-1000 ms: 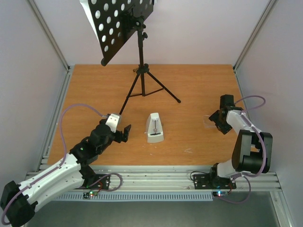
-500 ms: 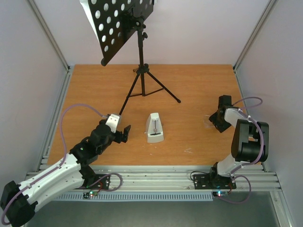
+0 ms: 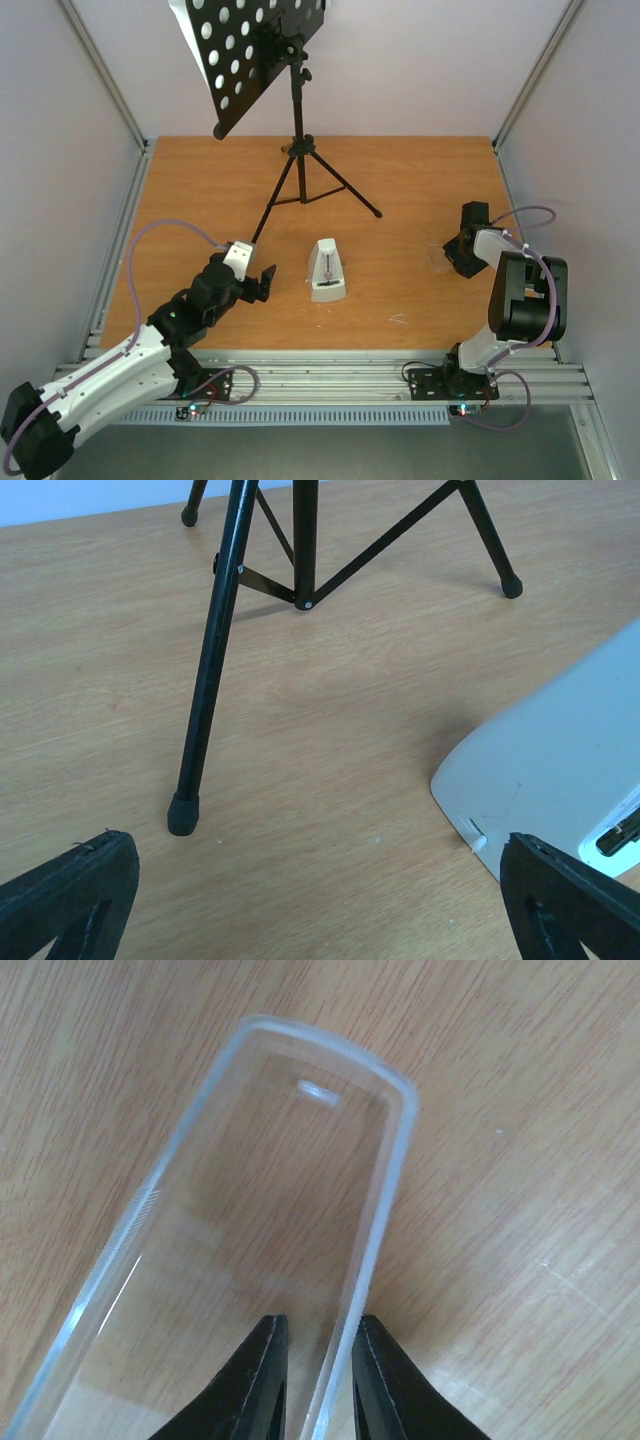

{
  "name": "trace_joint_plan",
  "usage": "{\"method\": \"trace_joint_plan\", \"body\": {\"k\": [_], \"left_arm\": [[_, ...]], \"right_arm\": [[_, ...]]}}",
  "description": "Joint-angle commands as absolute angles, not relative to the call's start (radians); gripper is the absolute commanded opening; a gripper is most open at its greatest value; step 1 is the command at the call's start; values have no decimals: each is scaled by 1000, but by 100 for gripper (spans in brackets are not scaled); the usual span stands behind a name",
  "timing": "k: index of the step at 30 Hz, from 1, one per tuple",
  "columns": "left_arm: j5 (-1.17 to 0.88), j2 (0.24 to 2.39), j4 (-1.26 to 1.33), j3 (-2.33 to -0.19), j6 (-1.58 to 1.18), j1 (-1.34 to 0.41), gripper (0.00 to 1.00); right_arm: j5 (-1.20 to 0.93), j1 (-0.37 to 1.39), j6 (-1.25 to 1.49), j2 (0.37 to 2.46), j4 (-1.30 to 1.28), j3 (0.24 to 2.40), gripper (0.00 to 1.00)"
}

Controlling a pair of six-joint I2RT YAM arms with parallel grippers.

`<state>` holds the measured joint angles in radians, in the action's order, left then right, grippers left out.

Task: Pack up the instrument practice props
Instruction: Pick up the cover of the metronome from the center of the board.

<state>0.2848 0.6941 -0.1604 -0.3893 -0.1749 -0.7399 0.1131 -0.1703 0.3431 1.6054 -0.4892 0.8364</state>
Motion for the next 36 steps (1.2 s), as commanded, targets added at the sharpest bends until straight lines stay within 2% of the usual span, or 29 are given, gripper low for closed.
{"method": "trace_joint_plan", "body": {"k": [1,4,11,14,22,25,30,36], "left_arm": [[293,698,-132,-388,-169,-738,99],[288,696,-130,-387,-168,-738,99],[273,703,-112,-380,-161,-738,99],[285,702,-105,-377,-154,-738,99],[275,686,-70,-356,-139,-738,99],[262,658,-143,-405,-182,-747,97],[266,624,-260,-537,-323,-856,89],[414,794,-416,-776,-405,-1125,86]], "right_arm": [[104,-178,358,1618,-484,816,18],[108,-178,359,1601,-494,812,11],[150,-178,338,1496,-548,812,6],[174,-178,304,1412,-585,816,1],[214,-110,213,1094,-734,827,1],[216,-58,209,960,-836,853,1],[233,120,260,823,-944,881,1],[298,344,358,774,-1004,898,1]]}}
